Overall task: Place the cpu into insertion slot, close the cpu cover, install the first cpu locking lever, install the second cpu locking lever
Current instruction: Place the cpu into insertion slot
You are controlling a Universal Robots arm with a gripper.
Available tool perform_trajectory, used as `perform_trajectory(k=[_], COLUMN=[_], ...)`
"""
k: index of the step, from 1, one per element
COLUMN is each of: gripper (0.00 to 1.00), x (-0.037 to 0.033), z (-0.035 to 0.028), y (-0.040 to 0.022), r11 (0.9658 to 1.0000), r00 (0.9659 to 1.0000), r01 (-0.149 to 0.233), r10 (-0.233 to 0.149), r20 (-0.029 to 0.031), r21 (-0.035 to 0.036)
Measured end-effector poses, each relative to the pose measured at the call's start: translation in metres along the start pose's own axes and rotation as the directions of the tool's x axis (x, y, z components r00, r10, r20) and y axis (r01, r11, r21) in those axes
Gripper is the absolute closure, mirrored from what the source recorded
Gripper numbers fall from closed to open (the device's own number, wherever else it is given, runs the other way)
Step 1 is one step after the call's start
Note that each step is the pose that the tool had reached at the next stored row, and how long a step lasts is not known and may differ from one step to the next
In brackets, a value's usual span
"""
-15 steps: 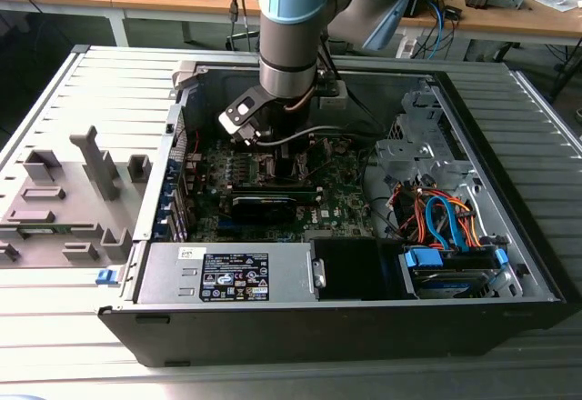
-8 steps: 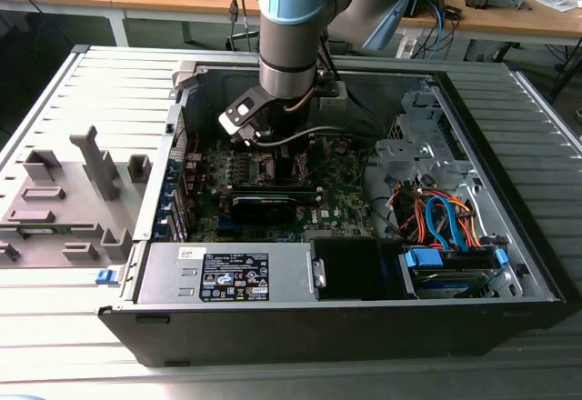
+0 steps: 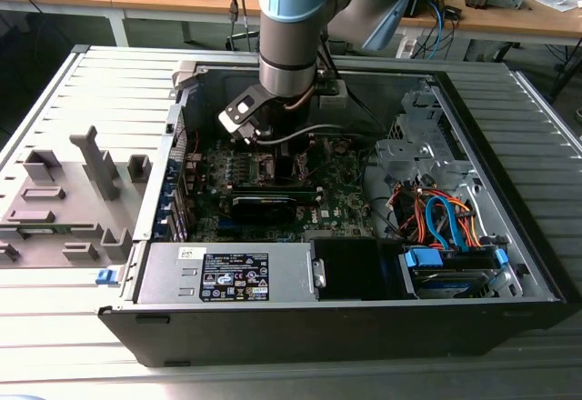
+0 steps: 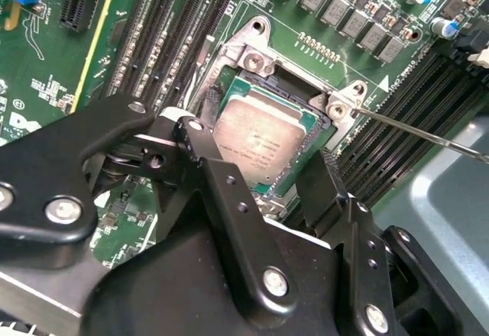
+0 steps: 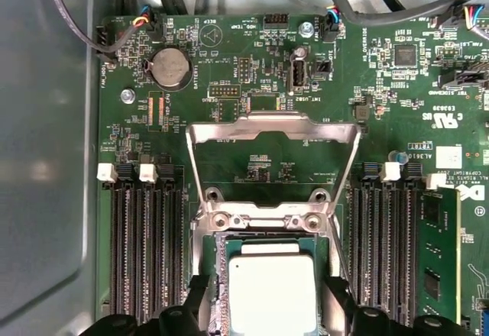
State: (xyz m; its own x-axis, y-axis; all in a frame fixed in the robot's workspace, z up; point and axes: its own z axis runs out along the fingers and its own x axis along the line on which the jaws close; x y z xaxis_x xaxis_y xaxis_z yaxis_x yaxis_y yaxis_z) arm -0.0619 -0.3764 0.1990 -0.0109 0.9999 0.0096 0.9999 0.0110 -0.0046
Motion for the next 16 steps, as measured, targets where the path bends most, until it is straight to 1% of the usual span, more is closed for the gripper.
perform_trajectory(k=[9, 16], gripper=[0.32, 0.32], x=[0.0039, 0.0047], z=[0.0002, 0.0005], y=[-0.0004, -0.0007], r11=[1.0, 1.0], r00=[1.0, 1.0], r01=[0.0, 0.0], r10=[0.0, 0.0], r20=[-0.0001, -0.0001], r21=[-0.0001, 0.0])
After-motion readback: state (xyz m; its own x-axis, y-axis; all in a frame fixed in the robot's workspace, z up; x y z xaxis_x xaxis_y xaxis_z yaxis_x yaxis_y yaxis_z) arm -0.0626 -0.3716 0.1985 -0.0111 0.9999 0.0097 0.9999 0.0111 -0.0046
